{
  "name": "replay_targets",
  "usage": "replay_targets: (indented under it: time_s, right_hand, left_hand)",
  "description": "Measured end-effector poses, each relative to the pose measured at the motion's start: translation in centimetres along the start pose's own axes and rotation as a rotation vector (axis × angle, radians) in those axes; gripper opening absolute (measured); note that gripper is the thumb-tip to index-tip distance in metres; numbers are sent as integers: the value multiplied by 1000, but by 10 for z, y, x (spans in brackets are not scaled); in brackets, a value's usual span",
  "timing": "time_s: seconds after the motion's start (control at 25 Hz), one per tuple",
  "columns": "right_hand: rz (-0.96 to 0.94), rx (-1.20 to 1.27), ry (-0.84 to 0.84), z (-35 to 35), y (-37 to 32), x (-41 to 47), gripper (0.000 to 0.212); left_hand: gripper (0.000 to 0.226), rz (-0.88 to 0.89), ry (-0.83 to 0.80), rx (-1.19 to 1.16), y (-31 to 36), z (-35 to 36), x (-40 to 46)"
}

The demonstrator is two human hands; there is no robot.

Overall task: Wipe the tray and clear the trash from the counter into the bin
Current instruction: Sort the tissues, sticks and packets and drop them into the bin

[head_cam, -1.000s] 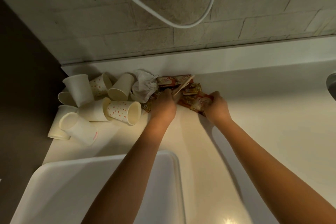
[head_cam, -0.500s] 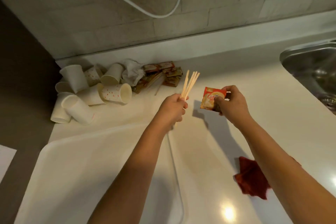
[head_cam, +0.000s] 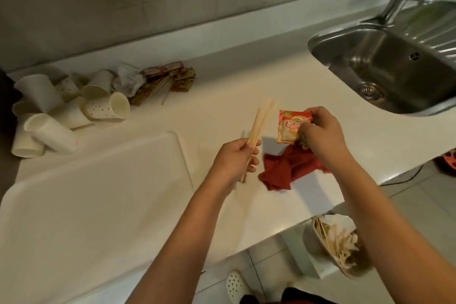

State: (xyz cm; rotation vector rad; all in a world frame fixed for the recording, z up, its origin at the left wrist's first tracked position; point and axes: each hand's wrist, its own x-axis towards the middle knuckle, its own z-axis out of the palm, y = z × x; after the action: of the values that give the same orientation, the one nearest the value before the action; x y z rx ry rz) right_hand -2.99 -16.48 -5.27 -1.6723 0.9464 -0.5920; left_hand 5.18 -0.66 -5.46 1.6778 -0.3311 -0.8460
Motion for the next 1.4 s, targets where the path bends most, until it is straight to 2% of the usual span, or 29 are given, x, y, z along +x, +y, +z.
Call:
replay_targets:
  time_s: [0.12,0.28,0.36,0.48,0.6,0.72,0.88,1.04,1.2,1.28,1.4]
  right_hand:
    - [34,60,1,-28,9,-7,30]
    - [76,179,36,-77,18,-17,26]
    - [89,193,65,-106,31,-22,25]
    - [139,194,155,-161,68,-29,25]
    - [102,169,309,-199,122,-42,24]
    - [257,38,359,-221,203,-59,21]
    - [576,-144,260,-224,291,-91,19]
    - [761,-151,212,-217,323,-114,31]
    - [730,-173,195,-213,321,-110,24]
    - [661,-183,195,-210,317,-106,22]
    - [587,-190,160,-207,311,-103,36]
  left_hand:
    - [25,-9,-44,39,-5,30,-17]
    - [28,42,-71,27,-5,82,-43]
    - [28,93,-123,-4,-10,108,-53]
    - [27,64,-252,-28,-29,158,-68]
    - [25,-38,-373,-29,-58,193,-79]
    - [23,-216,-467,13,-95,222,-86]
    - [22,-511,-391,197,-152,242,-80]
    - [22,-716,-321,297,-187,257,-63]
    - [20,-737,-290,339,-190,278,-40]
    - [19,-733,-315,253,-178,286,-31]
    - [43,-774,-454,205,-169,287,-20]
